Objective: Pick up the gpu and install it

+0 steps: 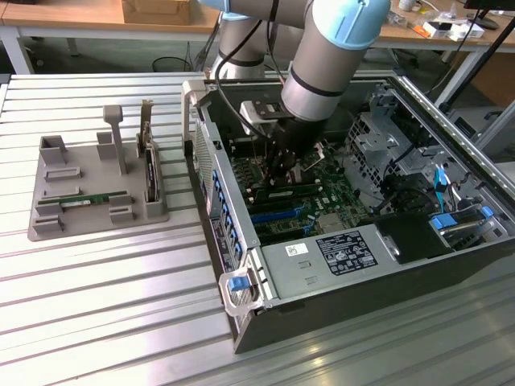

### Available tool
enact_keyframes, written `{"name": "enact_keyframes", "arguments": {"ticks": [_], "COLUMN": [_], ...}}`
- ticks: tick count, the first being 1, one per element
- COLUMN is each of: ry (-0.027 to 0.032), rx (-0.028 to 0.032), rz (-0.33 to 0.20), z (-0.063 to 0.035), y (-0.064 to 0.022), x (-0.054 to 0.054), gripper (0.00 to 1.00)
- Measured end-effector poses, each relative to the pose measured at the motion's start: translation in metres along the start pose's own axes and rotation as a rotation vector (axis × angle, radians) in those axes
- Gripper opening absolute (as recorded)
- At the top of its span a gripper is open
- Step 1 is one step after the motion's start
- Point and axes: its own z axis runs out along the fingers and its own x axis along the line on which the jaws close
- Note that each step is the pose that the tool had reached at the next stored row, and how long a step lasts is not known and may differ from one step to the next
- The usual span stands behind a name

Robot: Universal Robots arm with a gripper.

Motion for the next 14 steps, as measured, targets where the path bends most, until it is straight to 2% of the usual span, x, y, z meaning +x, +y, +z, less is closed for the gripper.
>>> {"name": "enact_keyframes", "arguments": {"ticks": [10,11,13,14], "ry": [-0.0022,-0.0044,-0.0023,-0.0029], "rx": [0.0003,0.0017,0.0008,0.0011], "rz": [0.0,0.0,0.0,0.0], "z": [0.0082,0.0054,-0.0072,-0.0094], "y": [0.0027,0.0029,0.0039,0.0038], "x": [0.001,0.0,0.0,0.0], "gripper": [0.1,0.1,0.1,0.1]}}
